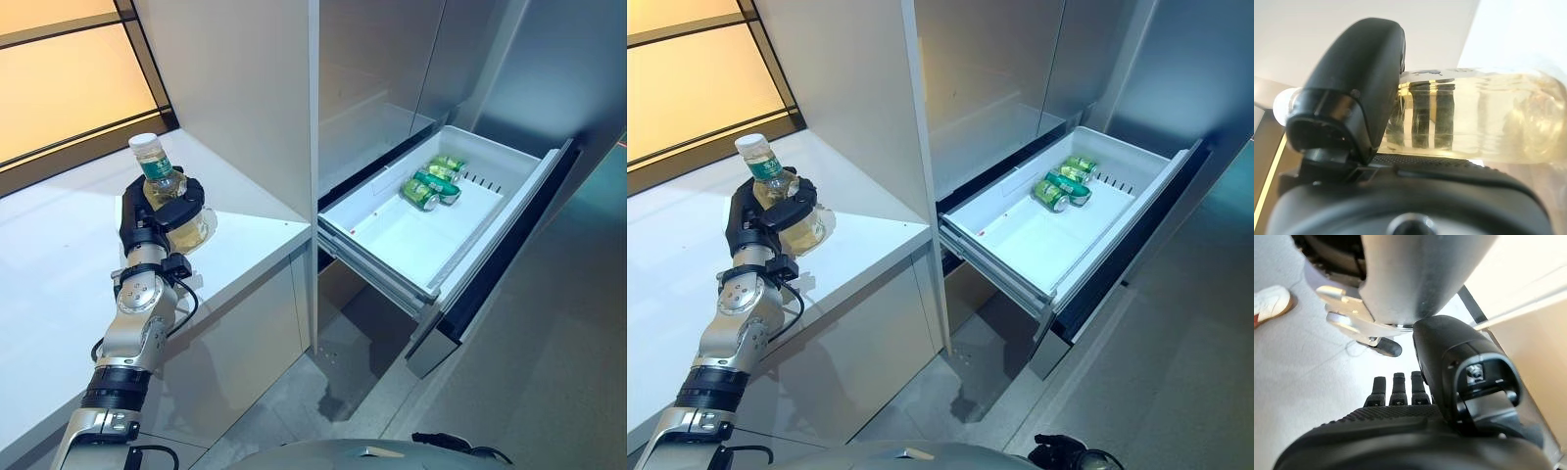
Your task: Put drinks into fridge and close the fridge
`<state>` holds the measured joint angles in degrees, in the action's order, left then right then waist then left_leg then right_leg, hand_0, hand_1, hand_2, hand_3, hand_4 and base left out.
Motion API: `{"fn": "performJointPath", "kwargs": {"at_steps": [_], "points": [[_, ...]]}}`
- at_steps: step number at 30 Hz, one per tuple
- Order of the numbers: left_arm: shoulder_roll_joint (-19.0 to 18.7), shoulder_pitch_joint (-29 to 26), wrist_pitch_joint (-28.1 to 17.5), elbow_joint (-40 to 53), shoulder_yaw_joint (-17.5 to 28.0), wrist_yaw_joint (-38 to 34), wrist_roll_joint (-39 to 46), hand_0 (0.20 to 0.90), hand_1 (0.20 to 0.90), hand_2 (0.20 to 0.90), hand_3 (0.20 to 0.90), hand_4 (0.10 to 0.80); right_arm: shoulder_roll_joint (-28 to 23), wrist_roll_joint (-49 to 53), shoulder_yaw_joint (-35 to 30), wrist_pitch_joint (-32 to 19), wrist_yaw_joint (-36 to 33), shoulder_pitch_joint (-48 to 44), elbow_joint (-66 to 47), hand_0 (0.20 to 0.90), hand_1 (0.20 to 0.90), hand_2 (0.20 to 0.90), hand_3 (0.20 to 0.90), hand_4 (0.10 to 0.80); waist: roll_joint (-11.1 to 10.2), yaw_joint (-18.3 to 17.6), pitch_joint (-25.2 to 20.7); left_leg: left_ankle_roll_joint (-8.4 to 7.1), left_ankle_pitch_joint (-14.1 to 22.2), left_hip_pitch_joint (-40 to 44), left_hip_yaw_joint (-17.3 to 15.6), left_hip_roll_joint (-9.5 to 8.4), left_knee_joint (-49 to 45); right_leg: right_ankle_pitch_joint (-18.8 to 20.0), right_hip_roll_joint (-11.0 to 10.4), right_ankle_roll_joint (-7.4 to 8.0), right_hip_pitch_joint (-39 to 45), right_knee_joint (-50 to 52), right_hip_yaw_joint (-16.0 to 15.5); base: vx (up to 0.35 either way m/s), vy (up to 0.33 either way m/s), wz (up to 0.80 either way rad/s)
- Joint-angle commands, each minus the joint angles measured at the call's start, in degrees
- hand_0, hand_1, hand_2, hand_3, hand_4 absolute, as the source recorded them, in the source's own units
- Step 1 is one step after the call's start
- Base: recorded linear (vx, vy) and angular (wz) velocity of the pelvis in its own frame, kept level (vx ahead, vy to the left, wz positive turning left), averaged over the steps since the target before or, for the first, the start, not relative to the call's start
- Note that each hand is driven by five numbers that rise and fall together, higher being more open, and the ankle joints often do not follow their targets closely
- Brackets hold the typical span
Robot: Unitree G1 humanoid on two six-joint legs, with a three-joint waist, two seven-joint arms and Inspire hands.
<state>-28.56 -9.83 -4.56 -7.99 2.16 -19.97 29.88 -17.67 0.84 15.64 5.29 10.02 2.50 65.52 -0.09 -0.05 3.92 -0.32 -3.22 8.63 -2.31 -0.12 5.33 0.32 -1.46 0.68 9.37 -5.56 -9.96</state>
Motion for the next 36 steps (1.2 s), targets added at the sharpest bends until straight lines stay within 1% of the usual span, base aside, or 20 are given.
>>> {"fn": "performJointPath", "kwargs": {"at_steps": [1,3,7,12,13,18,19,21,22,26,27,30,34,35,36], "points": [[-5.7,-13.6,-10.4,3.2,2.9,-0.2,-0.7,0.300,0.300,0.300,0.200,0.100,0.2,-8.1,7.0,-3.3,4.7,-1.0,-2.3,0.900,0.900,0.900,0.900,0.800,0.0,0.1,-2.0,-0.46,7.0,0.3,3.6,-1.76,-0.3,-2.5,-0.4,3.73,-0.2,1.1,1.7,0.000,0.000,0.00],[-5.7,-14.0,-10.3,4.8,2.2,-0.4,-1.0,0.300,0.300,0.300,0.200,0.100,-0.4,-10.3,9.8,-3.6,5.5,-1.8,-5.4,0.900,0.900,0.900,0.900,0.800,-0.1,0.4,-2.0,-0.48,6.9,0.2,3.9,-1.82,-0.3,-2.5,-0.4,3.73,-0.2,1.0,1.5,0.000,0.000,0.00],[-5.5,-14.0,-11.7,7.1,1.1,-0.4,-1.5,0.300,0.300,0.300,0.200,0.100,-1.2,-14.2,13.9,-4.3,7.4,-3.2,-11.7,0.900,0.900,0.900,0.900,0.800,-0.2,1.1,-2.1,-0.55,6.8,-0.1,4.5,-1.95,-0.3,-2.5,-0.6,3.71,-0.2,0.9,1.1,0.000,0.000,0.00],[-5.2,-13.9,-12.7,10.2,-0.1,-0.6,-2.8,0.300,0.300,0.300,0.200,0.100,-2.2,-14.6,16.5,-3.3,6.8,-4.9,-20.0,0.900,0.900,0.900,0.900,0.800,-0.4,1.8,-1.9,-0.56,6.6,-0.4,5.2,-2.15,-0.3,-2.4,-0.7,3.66,-0.2,0.8,0.6,-0.022,0.002,0.01],[-5.2,-14.0,-12.9,11.1,-0.5,-0.3,-3.1,0.300,0.300,0.300,0.200,0.100,-2.4,-14.6,17.0,-3.5,6.5,-5.6,-22.5,0.900,0.900,0.900,0.900,0.800,-0.4,2.0,-1.9,-0.51,6.6,-0.5,5.5,-2.29,-0.3,-2.4,-0.8,3.64,-0.2,0.8,0.5,-0.034,0.007,0.05],[-5.2,-14.0,-13.6,13.0,-1.4,-0.1,-3.9,0.300,0.300,0.300,0.200,0.100,-3.1,-15.1,18.0,-4.4,7.1,-6.8,-27.4,0.900,0.900,0.900,0.900,0.800,-0.5,2.5,-1.9,-0.53,6.6,-0.5,5.9,-2.48,-0.3,-2.4,-0.9,3.70,-0.1,0.7,0.3,-0.034,0.011,0.06],[-5.1,-13.8,-14.1,13.1,-1.3,0.0,-4.1,0.300,0.300,0.300,0.200,0.100,-3.2,-15.7,18.2,-7.0,6.6,-6.7,-27.1,0.900,0.900,0.900,0.900,0.800,-0.4,2.6,-1.9,-0.54,6.5,-0.6,6.0,-2.50,-0.3,-2.3,-0.8,3.71,-0.1,0.7,0.3,-0.045,0.022,0.02],[-4.9,-13.5,-15.8,12.7,-1.5,0.2,-4.0,0.300,0.300,0.300,0.200,0.100,-2.0,-18.2,18.4,-13.2,3.4,-6.6,-22.4,0.900,0.900,0.900,0.900,0.800,0.0,2.7,-2.1,-0.41,6.4,-1.0,6.0,-2.53,-0.3,-2.2,-0.8,3.91,-0.4,0.8,0.4,-0.056,0.053,0.04],[-5.3,-14.6,-15.6,12.9,-1.9,0.1,-3.1,0.300,0.300,0.300,0.200,0.100,-0.9,-19.5,19.4,-14.5,1.0,-7.4,-21.6,0.900,0.900,0.900,0.900,0.800,0.4,3.1,-2.2,-0.32,6.5,-1.1,5.9,-2.68,-0.3,-2.3,-1.0,3.90,-0.4,0.6,0.1,-0.048,0.067,0.03],[-6.1,-16.2,-14.8,15.1,-3.3,-0.5,-1.8,0.300,0.300,0.300,0.200,0.100,-0.6,-17.1,22.3,-12.3,-0.7,-8.6,-27.9,0.900,0.900,0.900,0.900,0.800,0.5,3.6,-2.3,-0.24,6.4,-1.3,5.8,-2.75,-0.3,-2.4,-1.2,4.00,-0.4,0.6,-0.4,-0.039,0.029,0.05],[-6.2,-16.5,-15.3,16.2,-3.9,-0.4,-1.3,0.300,0.300,0.300,0.200,0.100,-0.7,-15.6,23.2,-11.7,-0.6,-9.4,-31.8,0.900,0.900,0.900,0.900,0.800,0.4,3.9,-2.2,-0.31,6.3,-1.3,6.0,-2.79,-0.3,-2.3,-1.3,4.02,-0.3,0.6,-0.5,-0.037,0.012,0.11],[-6.1,-16.5,-16.9,17.5,-4.5,-0.3,-1.1,0.300,0.300,0.300,0.200,0.100,-1.1,-13.5,24.3,-11.8,-0.5,-10.7,-37.4,0.900,0.900,0.900,0.900,0.800,0.4,4.1,-1.8,-0.32,6.2,-1.3,6.3,-2.91,-0.3,-2.1,-1.4,3.96,-0.3,0.6,-0.6,-0.035,0.008,0.10],[-5.8,-16.4,-18.7,19.8,-4.6,1.0,-0.7,0.300,0.300,0.300,0.200,0.100,-1.7,-9.5,25.0,-14.0,1.9,-12.5,-46.2,0.900,0.900,0.900,0.900,0.800,0.1,4.3,-1.4,-0.32,6.1,-1.3,6.7,-3.06,-0.3,-1.9,-1.5,4.05,-0.3,0.6,-0.6,-0.036,0.005,0.01],[-5.6,-16.4,-18.8,20.6,-4.6,1.2,-0.7,0.300,0.300,0.300,0.200,0.100,-1.9,-8.1,25.1,-13.8,2.6,-13.1,-48.5,0.900,0.900,0.900,0.900,0.800,0.1,4.4,-1.4,-0.29,6.1,-1.3,6.7,-3.07,-0.3,-1.9,-1.5,4.06,-0.3,0.6,-0.6,-0.036,0.007,0.01],[-5.6,-16.4,-19.0,21.6,-4.7,1.4,-0.6,0.300,0.300,0.300,0.200,0.100,-1.9,-6.3,25.1,-15.0,4.0,-13.6,-50.5,0.900,0.900,0.900,0.900,0.800,0.0,4.4,-1.4,-0.28,6.0,-1.3,6.8,-3.08,-0.3,-1.8,-1.5,4.10,-0.3,0.7,-0.6,0.000,0.000,0.00]]}}
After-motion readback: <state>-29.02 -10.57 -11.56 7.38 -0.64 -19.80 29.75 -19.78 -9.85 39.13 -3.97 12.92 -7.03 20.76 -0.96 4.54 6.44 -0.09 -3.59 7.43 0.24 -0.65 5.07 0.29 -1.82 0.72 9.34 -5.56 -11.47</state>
